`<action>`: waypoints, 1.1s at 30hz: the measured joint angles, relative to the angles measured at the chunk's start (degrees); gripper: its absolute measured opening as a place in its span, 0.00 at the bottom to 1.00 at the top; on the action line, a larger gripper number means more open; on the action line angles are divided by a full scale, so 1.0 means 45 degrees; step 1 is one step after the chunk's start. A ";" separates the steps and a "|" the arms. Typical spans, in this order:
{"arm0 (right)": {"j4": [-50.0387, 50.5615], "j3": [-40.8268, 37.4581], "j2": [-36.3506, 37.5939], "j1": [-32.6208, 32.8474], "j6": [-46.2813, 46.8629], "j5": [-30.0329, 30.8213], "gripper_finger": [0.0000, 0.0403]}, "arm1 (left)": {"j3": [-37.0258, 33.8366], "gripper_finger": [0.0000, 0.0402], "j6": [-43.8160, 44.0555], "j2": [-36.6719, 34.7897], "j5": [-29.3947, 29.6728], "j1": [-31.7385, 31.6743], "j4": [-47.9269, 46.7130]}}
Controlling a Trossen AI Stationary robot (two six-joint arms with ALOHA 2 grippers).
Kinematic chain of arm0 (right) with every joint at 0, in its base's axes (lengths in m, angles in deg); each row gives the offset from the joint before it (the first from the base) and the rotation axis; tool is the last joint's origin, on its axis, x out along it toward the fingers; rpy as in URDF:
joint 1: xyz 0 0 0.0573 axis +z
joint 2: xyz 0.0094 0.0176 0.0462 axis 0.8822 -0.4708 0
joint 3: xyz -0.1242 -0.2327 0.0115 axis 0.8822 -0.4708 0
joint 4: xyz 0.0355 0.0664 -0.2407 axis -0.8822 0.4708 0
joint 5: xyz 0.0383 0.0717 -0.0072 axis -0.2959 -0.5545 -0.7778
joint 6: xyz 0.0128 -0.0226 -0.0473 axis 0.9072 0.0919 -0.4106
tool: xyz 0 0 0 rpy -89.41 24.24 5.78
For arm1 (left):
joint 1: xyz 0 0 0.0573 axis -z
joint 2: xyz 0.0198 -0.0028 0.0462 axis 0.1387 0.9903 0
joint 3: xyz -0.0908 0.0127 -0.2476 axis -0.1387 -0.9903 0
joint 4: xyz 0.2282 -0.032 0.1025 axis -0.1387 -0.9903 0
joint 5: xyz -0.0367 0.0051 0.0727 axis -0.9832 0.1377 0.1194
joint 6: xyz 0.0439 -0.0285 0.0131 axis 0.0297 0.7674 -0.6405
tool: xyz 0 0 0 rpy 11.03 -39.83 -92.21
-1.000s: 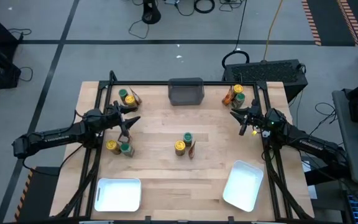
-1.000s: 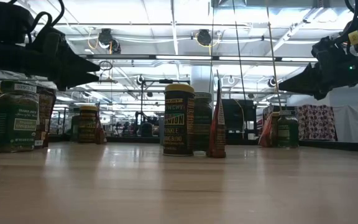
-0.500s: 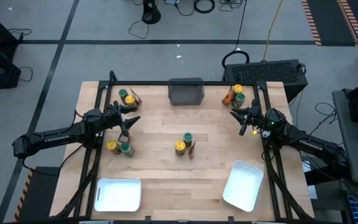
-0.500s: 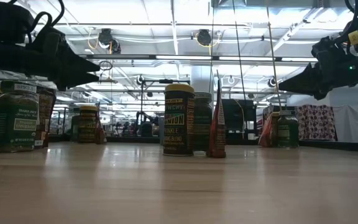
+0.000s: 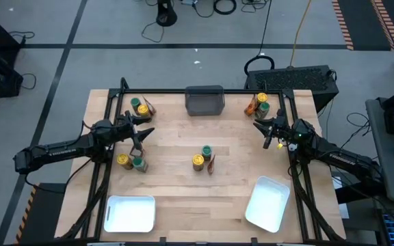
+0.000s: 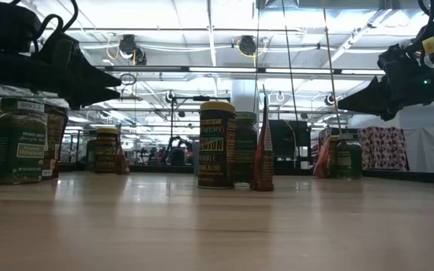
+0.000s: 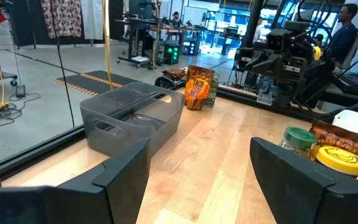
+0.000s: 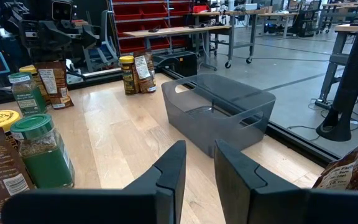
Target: Sort spices by type
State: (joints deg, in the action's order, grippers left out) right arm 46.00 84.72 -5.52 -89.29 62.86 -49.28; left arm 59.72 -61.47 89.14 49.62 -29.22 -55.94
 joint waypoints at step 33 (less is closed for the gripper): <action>-0.0391 0.0004 0.0004 -0.0004 0.1663 -0.0044 0.16 | 0.0039 0.69 0.0990 0.0000 -0.0755 0.0002 -0.0003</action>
State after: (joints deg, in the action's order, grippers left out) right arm 44.24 84.74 -5.50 -89.31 70.35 -49.48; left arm 59.90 -57.01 89.14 46.22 -29.21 -55.96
